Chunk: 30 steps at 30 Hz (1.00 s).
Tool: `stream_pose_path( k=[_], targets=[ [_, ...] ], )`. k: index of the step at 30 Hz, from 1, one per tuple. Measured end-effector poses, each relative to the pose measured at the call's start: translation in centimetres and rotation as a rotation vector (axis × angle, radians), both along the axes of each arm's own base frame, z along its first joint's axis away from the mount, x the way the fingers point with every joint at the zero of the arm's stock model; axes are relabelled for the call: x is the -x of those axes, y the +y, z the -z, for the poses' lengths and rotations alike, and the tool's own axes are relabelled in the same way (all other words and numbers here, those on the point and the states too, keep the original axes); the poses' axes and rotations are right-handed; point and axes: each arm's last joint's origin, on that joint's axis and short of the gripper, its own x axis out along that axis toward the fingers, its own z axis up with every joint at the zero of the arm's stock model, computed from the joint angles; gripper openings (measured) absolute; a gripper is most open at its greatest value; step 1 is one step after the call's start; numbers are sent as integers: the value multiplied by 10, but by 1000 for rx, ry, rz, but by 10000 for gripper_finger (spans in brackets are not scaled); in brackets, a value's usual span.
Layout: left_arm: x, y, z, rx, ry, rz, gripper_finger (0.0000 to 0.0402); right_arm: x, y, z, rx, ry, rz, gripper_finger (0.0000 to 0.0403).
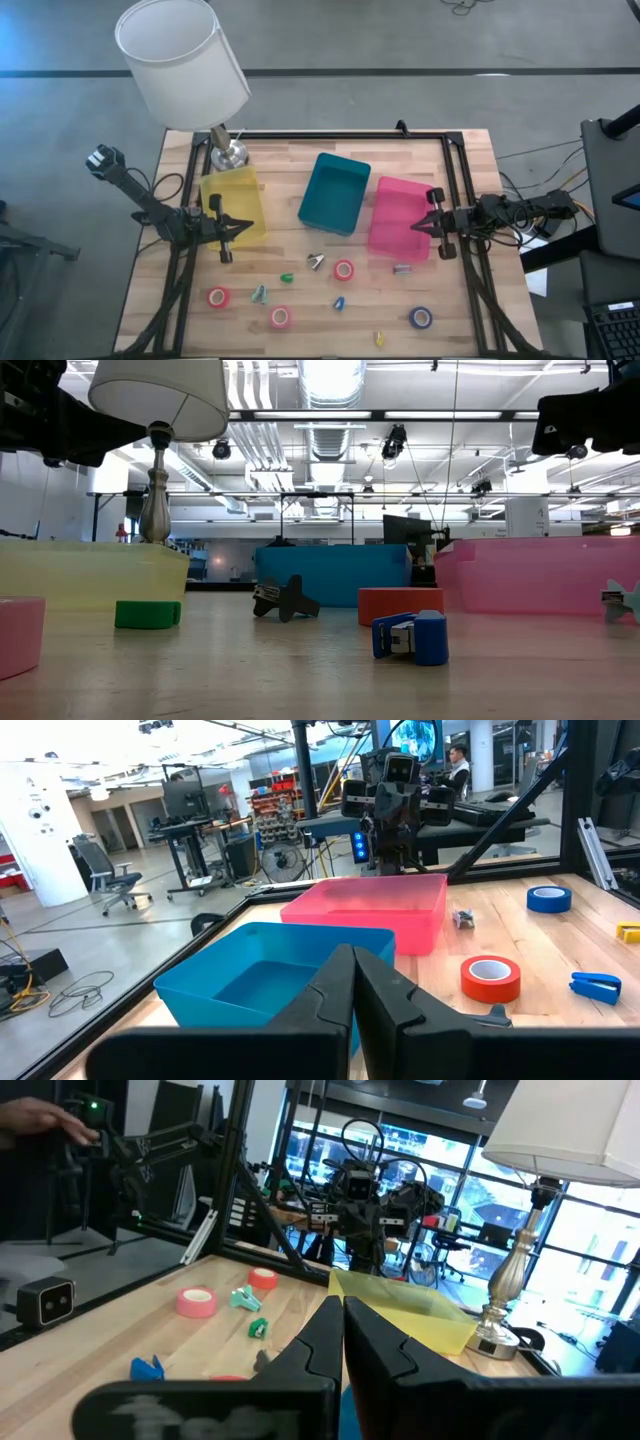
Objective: Pick and place Stapler, Stapler remover, tape
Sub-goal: Put the green stapler into the yellow bin
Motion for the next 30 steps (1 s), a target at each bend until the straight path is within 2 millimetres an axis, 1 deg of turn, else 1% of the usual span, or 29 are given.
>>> stream_pose_path(
  k=[2, 4, 8, 11, 17, 30],
  targets=[
    [0, -1, 4, -27, 33, 24, 9, 0, 0, 0, 0, 0, 0, 8],
    [0, -3, 5, -11, 38, 89, 9, 0, 0, 0, 0, 0, 0, 8],
    [-1, -4, 5, 8, 38, 147, 9, 0, 0, 0, 0, 0, 0, 8],
    [-1, -4, 5, 8, 38, 144, 9, 0, 0, 0, 0, 0, 0, 8],
    [0, -2, 5, -1, 39, 73, 9, 0, 0, 0, 0, 0, 0, 8],
    [0, -2, 6, -17, 45, 69, 9, 0, 0, 0, 0, 0, 0, 8]
  ],
)
